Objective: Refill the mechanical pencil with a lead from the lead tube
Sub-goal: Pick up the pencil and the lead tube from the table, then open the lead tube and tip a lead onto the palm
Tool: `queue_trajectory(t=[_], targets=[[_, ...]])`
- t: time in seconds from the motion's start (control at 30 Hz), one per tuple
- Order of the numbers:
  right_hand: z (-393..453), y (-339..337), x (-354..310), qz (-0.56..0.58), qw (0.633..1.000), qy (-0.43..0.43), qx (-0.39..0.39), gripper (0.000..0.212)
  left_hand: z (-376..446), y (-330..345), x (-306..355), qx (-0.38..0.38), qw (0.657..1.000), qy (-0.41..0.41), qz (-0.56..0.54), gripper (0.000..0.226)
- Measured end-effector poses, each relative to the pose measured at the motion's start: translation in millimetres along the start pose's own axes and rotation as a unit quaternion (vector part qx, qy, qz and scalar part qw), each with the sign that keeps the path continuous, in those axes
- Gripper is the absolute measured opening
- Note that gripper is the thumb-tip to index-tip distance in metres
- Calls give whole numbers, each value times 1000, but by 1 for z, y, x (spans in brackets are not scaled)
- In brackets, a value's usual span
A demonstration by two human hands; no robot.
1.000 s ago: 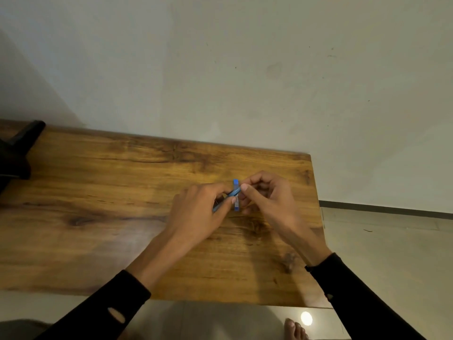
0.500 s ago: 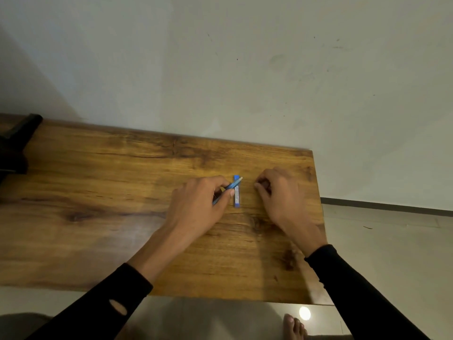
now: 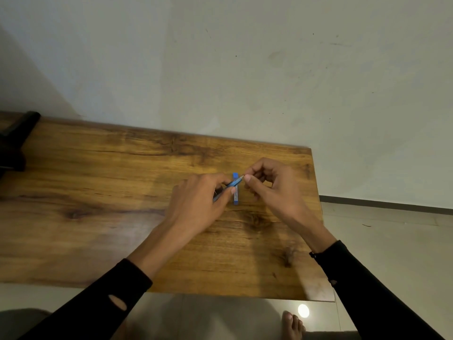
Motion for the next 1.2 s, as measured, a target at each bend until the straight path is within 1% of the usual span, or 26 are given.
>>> queue_trajectory(t=[0.1, 0.23, 0.27, 0.33, 0.37, 0.4, 0.47, 0.53, 0.57, 0.63, 0.7, 0.77, 0.83, 0.93, 1.0, 1.1, 1.2], targets=[[1, -3, 3, 27, 999, 21, -2, 8, -1, 0, 2, -5, 1000, 2, -4, 23], [0, -1, 5, 21, 998, 62, -5, 11, 0, 2, 5, -14, 1000, 3, -3, 20], [0, -1, 5, 21, 997, 73, 7, 11, 0, 2, 6, -17, 1000, 6, -5, 20], [2, -9, 6, 16, 994, 97, 54, 13, 0, 3, 7, -22, 1000, 12, -3, 19], [4, -15, 8, -5, 991, 109, 77, 13, 0, 2, 5, -23, 1000, 10, 0, 18], [5, -21, 10, -49, 988, 121, 84, 14, 0, 2, 2, -24, 1000, 2, 3, 18], [5, -27, 18, -173, 972, 154, 41, 18, 2, 3, -7, -22, 1000, -21, 6, 19], [0, -23, 28, -233, 954, 188, -19, 19, 5, 7, -17, -25, 999, -45, 3, 20], [-2, -19, 32, -245, 949, 196, -38, 18, 6, 8, -20, -24, 998, -52, 2, 18], [-4, -15, 34, -249, 945, 204, -49, 16, 7, 11, -23, -18, 998, -58, 5, 14], [-2, -16, 34, -236, 947, 209, -55, 21, 8, 14, -24, -11, 998, -54, 8, 21], [0, -20, 32, -231, 950, 203, -51, 26, 7, 14, -23, -3, 999, -47, 15, 30], [2, -21, 25, -231, 956, 181, -21, 27, 7, 12, -22, -1, 999, -43, 19, 39], [0, -1, 9, -256, 957, 139, 5, 28, 9, 5, -23, 12, 998, -58, 9, 48], [-6, 20, 1, -310, 945, 104, 0, 31, 12, -4, -23, 29, 997, -71, 18, 45], [-15, 43, -5, -390, 919, 54, 18, 40, 15, -14, -21, 51, 995, -77, 23, 32], [-16, 48, -6, -413, 908, 61, 29, 44, 15, -14, -21, 41, 995, -89, 1, 24]])
Point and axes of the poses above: each hand's wrist, its own z-axis towards the middle knuckle, its own y-axis out of the palm, x = y × z, the point moved 6 cm from there along z, towards the middle knuckle, and after that the axes turned 5 degrees about x, right-handed, at the moved point
